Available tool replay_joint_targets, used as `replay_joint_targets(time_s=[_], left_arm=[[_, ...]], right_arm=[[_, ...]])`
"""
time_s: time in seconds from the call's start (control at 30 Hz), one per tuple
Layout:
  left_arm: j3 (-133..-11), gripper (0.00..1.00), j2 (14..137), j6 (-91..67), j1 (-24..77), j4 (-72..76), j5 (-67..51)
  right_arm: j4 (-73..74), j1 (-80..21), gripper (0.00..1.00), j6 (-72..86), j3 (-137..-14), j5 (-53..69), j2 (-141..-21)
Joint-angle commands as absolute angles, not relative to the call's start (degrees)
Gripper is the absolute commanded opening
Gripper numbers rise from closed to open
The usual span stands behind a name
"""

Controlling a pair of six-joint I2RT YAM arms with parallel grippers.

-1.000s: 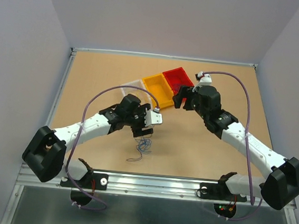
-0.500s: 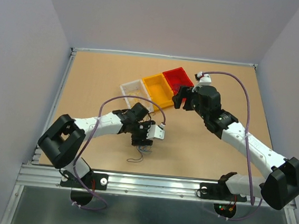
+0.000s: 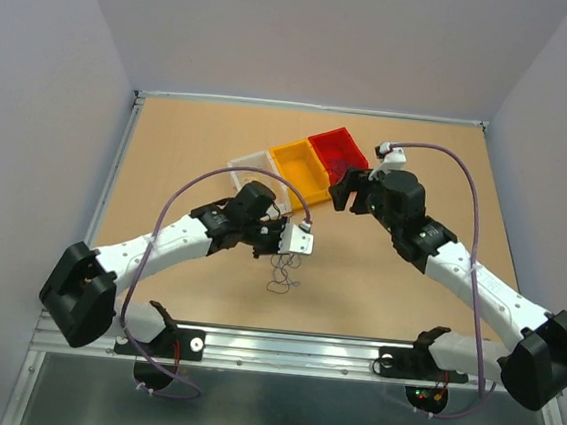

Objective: Untangle the cables

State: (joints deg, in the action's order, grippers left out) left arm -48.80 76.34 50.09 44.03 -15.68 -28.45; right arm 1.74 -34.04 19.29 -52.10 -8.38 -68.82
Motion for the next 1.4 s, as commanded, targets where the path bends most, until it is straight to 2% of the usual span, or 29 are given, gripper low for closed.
replay_joint_targets(time_s=[0.0,0.17,0.23,0.33,0.53,0.63,0.73,0.8,0.83,0.97,1.17,1.37], left_arm=[[-54.83,0.00,70.06,46.60,44.21,-12.31,-38.37],[-62.91,0.00,70.13,40.62,44.21,-10.29,-48.85],[-62.85,0.00,70.22,35.54,44.21,-3.37,-49.57],[-57.06,0.00,68.56,30.61,44.21,9.99,-45.19],[-36.42,0.00,64.08,30.50,43.42,32.14,-34.38],[-33.49,0.00,63.90,27.52,43.07,39.88,-32.18],[-34.10,0.00,64.86,25.85,42.80,40.17,-30.85],[-34.19,0.00,64.95,25.23,41.93,40.16,-30.59],[-34.10,0.00,64.95,24.96,41.66,40.34,-30.67],[-34.10,0.00,64.51,23.38,40.26,40.78,-31.20],[-34.28,0.00,64.34,21.63,38.06,40.87,-33.75],[-34.89,0.00,64.51,20.30,35.95,40.61,-37.79]], right_arm=[[-9.89,-33.93,0.79,17.85,-45.99,-3.10,-62.16],[-24.92,-33.93,0.77,16.35,-37.37,6.93,-53.89],[-27.59,-33.93,0.77,16.35,-34.56,9.74,-50.91],[-30.67,-33.93,0.77,16.08,-33.23,13.26,-49.92],[-35.15,-34.01,0.76,18.62,-32.43,18.71,-52.90],[-36.73,-33.93,0.75,19.86,-32.87,22.04,-56.23],[-38.49,-33.93,0.71,21.27,-33.13,24.77,-58.88],[-38.85,-33.93,0.65,21.80,-33.40,25.57,-59.94],[-38.85,-33.93,0.58,21.88,-33.49,25.84,-60.20],[-38.85,-33.93,0.52,21.89,-34.19,27.42,-61.78],[-38.85,-34.01,0.46,22.06,-35.07,30.06,-63.89],[-38.85,-34.19,0.47,22.32,-35.68,30.50,-65.39]])
